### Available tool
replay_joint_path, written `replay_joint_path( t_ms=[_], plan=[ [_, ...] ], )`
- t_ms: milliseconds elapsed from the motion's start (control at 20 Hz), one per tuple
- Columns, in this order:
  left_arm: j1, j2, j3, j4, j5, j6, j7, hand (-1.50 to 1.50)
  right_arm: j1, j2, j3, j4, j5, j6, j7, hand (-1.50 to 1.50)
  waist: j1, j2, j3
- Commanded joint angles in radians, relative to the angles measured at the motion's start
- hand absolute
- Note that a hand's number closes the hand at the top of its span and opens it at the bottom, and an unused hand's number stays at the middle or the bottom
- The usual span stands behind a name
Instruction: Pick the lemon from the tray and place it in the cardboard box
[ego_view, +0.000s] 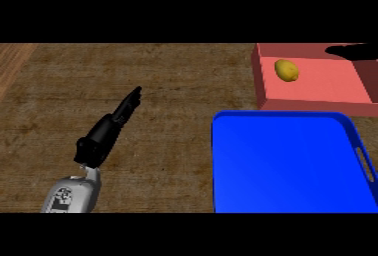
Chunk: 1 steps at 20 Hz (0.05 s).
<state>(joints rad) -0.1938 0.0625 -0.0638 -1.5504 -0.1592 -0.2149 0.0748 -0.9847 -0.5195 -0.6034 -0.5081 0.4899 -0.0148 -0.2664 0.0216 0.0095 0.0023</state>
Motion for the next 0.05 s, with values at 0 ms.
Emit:
replay_joint_path(
  t_ms=[0],
  plan=[
    [0.018,0.025,0.02,0.027,-0.004,-0.006,-0.053,0.0,0.039,-0.057,-0.121,0.032,-0.129,0.048,-0.074,-1.5,-0.01,-0.001,-0.001]
  ],
)
